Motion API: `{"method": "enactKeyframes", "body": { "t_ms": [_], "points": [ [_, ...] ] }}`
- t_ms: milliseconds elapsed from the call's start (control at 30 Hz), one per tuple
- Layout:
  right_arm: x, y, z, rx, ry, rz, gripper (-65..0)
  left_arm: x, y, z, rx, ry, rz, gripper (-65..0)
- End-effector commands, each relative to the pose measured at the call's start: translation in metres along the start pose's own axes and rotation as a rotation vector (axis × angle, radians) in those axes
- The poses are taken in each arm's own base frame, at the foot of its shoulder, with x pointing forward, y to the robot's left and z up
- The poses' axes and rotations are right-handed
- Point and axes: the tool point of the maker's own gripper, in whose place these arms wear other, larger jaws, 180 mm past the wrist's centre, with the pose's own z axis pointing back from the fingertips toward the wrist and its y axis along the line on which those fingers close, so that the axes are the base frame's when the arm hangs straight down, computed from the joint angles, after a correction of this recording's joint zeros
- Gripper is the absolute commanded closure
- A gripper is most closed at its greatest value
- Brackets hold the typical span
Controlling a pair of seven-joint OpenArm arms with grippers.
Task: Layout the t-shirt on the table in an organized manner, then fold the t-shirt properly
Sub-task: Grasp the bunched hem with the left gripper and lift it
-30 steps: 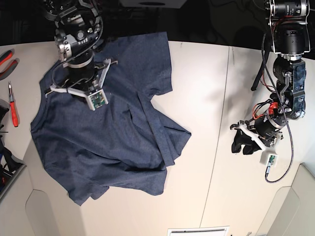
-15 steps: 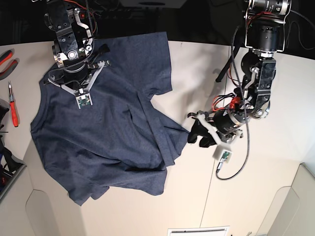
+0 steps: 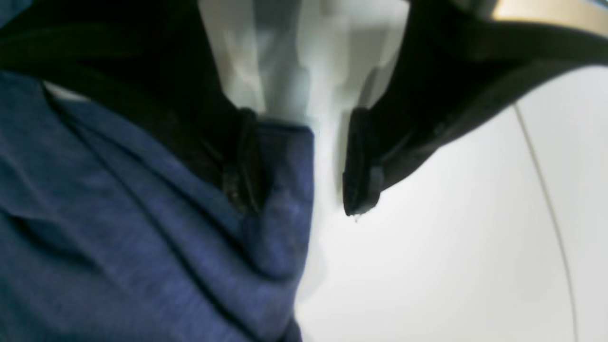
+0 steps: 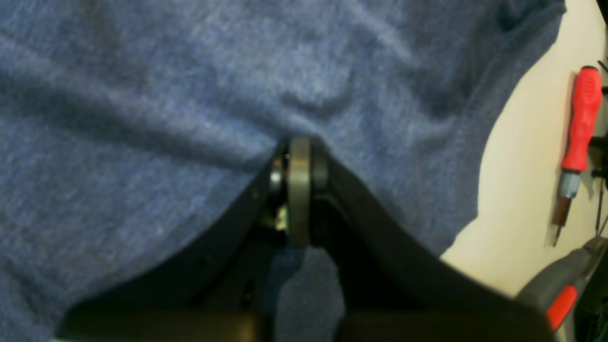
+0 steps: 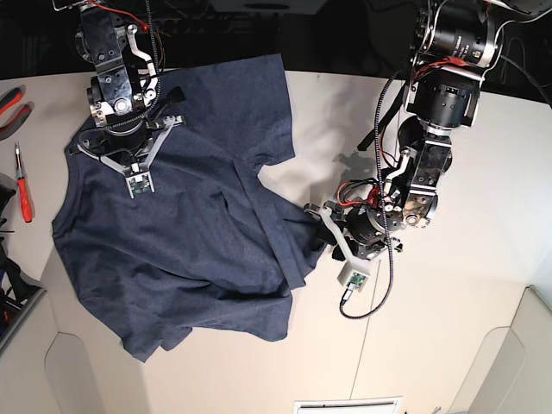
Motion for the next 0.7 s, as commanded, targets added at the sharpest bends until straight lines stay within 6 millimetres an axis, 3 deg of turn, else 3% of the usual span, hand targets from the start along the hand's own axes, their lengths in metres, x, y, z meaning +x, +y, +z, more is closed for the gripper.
{"method": "enactKeyframes", "body": {
  "t_ms": [0,67,200,333,500,667],
  "points": [
    [-0.007,0.002,0.0,0.019,0.031,0.006,0.0,0.029,0.006,0.0,0.006,-0.084,-0.007,-30.9],
    [-0.007,0.002,0.0,0.019,0.03,0.006,0.0,0.03,0.006,0.0,0.005,-0.093,-0.006,-27.4],
    [-0.007,0.002,0.0,0.019,0.031,0.006,0.0,0.048,-0.015,0.004,-0.104,-0.155,0.016,0.0],
    [-0.007,0.002,0.0,0.019,0.031,0.006,0.0,0.075,-0.053,0.018,-0.308,-0.233,0.017,0.0],
    [-0.007,0.002,0.0,0.019,0.031,0.006,0.0,0.115,-0.08,0.04,-0.435,-0.3,0.09,0.0],
    [-0.007,0.002,0.0,0.019,0.03,0.006,0.0,0.131,-0.133,0.048,-0.596,-0.27,0.167,0.0]
  ]
}}
